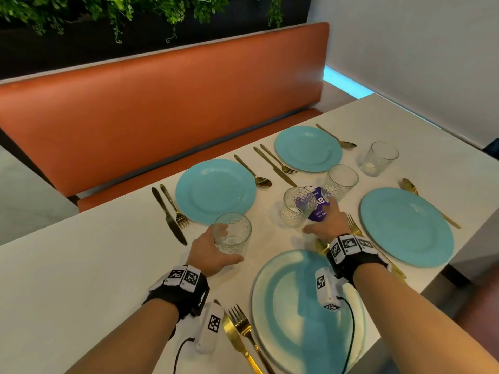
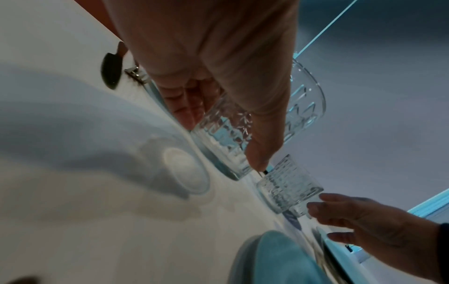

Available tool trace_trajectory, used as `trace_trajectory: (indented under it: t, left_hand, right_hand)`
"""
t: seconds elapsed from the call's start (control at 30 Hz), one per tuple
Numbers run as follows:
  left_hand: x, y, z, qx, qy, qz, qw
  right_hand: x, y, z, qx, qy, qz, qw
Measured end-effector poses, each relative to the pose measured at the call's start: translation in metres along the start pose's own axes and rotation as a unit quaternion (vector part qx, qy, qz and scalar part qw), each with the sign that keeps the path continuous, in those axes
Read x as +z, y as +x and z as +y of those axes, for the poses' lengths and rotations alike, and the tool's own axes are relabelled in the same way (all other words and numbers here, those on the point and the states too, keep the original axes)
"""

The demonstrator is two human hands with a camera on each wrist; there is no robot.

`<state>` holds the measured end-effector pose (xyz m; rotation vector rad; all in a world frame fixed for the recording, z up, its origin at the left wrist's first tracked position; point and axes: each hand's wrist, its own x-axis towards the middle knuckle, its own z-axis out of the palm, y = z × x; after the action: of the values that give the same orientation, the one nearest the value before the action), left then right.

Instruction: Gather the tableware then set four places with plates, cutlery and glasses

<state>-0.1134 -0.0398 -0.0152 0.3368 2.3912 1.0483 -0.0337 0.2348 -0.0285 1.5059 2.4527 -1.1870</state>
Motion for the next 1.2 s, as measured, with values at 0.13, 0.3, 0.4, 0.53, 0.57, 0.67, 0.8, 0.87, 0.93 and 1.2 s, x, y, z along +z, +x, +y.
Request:
trace_trajectory:
  t: [0.13, 0.3, 0.4, 0.53, 0.57, 0.67, 0.8, 0.87, 0.93, 1.2]
  left_hand:
    - [0.002, -0.004, -0.006, -0.004, 0.025, -0.003, 1.0]
    - [0.011, -0.006, -0.009, -0.008, 0.036, -0.005, 0.999]
    - [0.016, -0.008, -0.013, -0.018, 0.044, 0.001, 0.999]
    - [0.024, -0.01, -0.017, -0.023, 0.053, 0.014, 0.998]
    - [0.025, -0.01, -0.017, -0.024, 0.055, 0.016, 0.998]
    - [0.029, -0.01, -0.017, -0.035, 0.054, 0.021, 0.998]
    - [0.031, -0.008, -0.018, -0.047, 0.044, 0.023, 0.998]
    - [0.03, -0.007, -0.018, -0.054, 0.045, 0.019, 0.997]
    - [0.029, -0.004, -0.017, -0.058, 0.047, 0.012, 0.997]
    - [0.025, 0.001, -0.012, -0.065, 0.041, 0.003, 0.997]
  right_hand:
    - [-0.009, -0.005, 0.008, -0.006, 0.005, -0.002, 1.0]
    - [-0.008, -0.017, 0.014, -0.015, -0.004, 0.004, 1.0]
    - [-0.011, -0.025, 0.018, -0.02, -0.003, 0.005, 1.0]
    - [-0.018, -0.032, 0.024, -0.036, 0.02, 0.016, 0.999]
    - [-0.019, -0.033, 0.025, -0.038, 0.025, 0.015, 0.999]
    - [-0.024, -0.039, 0.025, -0.04, 0.035, 0.008, 0.999]
    - [-0.028, -0.044, 0.024, -0.048, 0.04, 0.001, 0.998]
    - [-0.029, -0.046, 0.026, -0.055, 0.031, -0.001, 0.998]
    - [-0.029, -0.048, 0.028, -0.057, 0.03, -0.01, 0.998]
    - [-0.034, -0.064, 0.039, -0.049, 0.027, -0.003, 0.998]
